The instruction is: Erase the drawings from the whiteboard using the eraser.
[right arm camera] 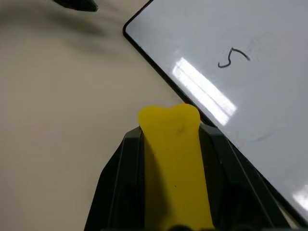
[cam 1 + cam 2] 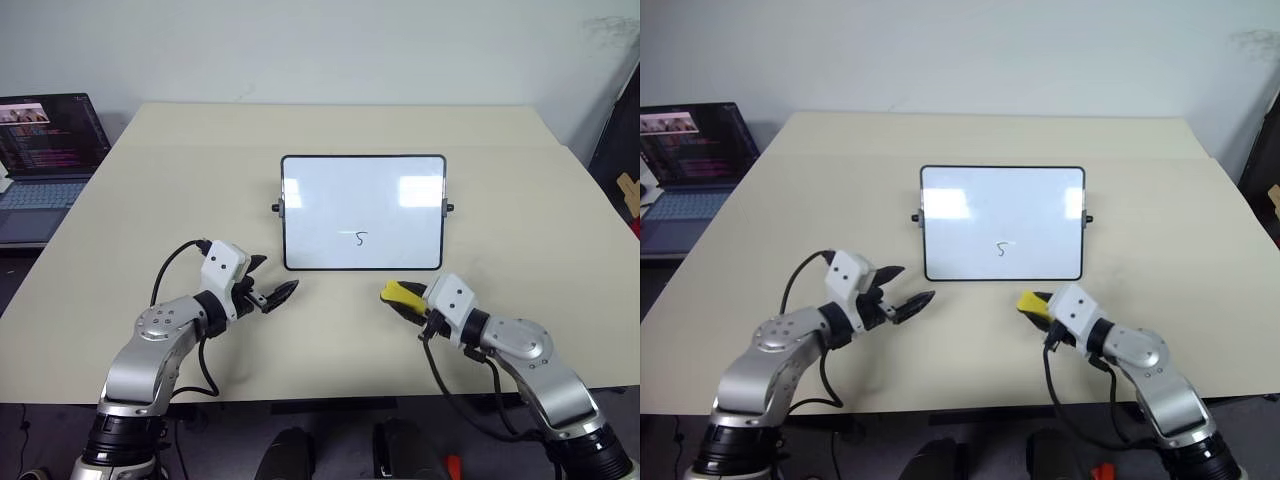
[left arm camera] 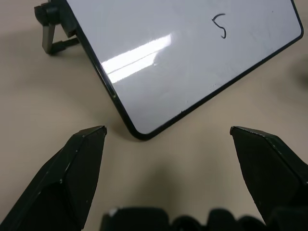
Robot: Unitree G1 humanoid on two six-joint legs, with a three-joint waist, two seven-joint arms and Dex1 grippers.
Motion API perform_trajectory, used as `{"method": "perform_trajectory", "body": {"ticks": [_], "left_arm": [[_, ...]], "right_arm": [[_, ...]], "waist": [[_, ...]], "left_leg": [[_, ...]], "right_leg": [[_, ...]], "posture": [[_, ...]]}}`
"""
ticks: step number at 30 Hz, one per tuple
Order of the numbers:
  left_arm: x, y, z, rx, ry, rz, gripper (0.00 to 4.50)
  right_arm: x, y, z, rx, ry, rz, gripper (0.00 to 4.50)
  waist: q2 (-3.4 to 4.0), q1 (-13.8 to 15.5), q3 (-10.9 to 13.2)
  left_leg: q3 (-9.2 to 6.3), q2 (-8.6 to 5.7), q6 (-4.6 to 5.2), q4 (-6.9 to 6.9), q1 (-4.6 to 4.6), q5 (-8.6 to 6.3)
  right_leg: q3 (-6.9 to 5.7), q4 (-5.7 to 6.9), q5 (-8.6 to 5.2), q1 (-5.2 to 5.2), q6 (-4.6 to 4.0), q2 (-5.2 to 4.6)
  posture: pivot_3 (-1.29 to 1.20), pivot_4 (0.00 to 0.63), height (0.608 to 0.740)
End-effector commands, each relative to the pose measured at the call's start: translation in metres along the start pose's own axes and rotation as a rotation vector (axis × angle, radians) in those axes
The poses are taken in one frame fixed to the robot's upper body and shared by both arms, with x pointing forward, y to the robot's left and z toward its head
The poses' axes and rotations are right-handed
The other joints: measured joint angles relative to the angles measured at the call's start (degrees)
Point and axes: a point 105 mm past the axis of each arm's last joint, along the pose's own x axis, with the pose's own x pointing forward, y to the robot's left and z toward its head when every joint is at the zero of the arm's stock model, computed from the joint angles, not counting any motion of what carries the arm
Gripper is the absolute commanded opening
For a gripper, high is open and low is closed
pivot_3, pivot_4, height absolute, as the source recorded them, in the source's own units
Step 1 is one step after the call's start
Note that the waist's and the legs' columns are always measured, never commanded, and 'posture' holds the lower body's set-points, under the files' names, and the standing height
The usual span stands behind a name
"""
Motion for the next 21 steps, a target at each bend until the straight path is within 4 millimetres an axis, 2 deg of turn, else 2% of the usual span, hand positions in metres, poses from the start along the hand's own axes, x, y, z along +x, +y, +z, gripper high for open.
{"method": "perform_trajectory", "body": {"ticks": [1,6,13,17,21], "left_arm": [[0.004,-0.004,0.015,0.051,-0.045,-0.027,4.5],[0.011,-0.009,0.026,0.064,-0.066,-0.059,4.5],[0.013,-0.011,0.028,0.08,-0.064,-0.079,4.5],[0.012,-0.012,0.024,0.083,-0.061,-0.085,4.5],[0.011,-0.01,0.021,0.08,-0.062,-0.079,4.5]], "right_arm": [[0.017,-0.018,0.025,-0.119,-0.11,-0.115,1.2],[0.05,-0.047,0.041,-0.19,-0.161,-0.245,1.2],[0.087,-0.076,0.037,-0.21,-0.115,-0.32,1.2],[0.099,-0.071,0.019,-0.172,-0.041,-0.277,1.2],[0.098,-0.05,-0.012,-0.144,0.067,-0.184,1.2]], "waist": [[-0.01,-0.1,0.0],[-0.01,0.0,0.0],[0.0,0.0,0.0],[0.0,-0.1,0.0],[0.0,-0.1,-0.1]], "left_leg": [[0.01,0.01,-0.01,0.0,0.03,0.01],[0.01,0.0,-0.06,0.01,0.07,0.04],[0.02,0.0,-0.24,-0.04,-0.08,0.12],[0.02,0.0,-0.25,-0.03,-0.23,0.13],[0.02,0.0,-0.14,0.02,-0.09,0.07]], "right_leg": [[0.0,0.01,0.0,0.01,0.0,0.02],[0.01,0.09,0.02,0.02,-0.02,0.06],[0.04,-0.02,0.02,-0.12,-0.03,0.05],[0.05,-0.02,0.03,-0.26,-0.03,0.03],[0.05,0.06,0.04,-0.14,-0.03,0.02]], "posture": [[0.0,0.15,0.74],[0.0,0.15,0.74],[0.0,0.15,0.74],[0.0,0.15,0.74],[0.0,0.15,0.74]]}}
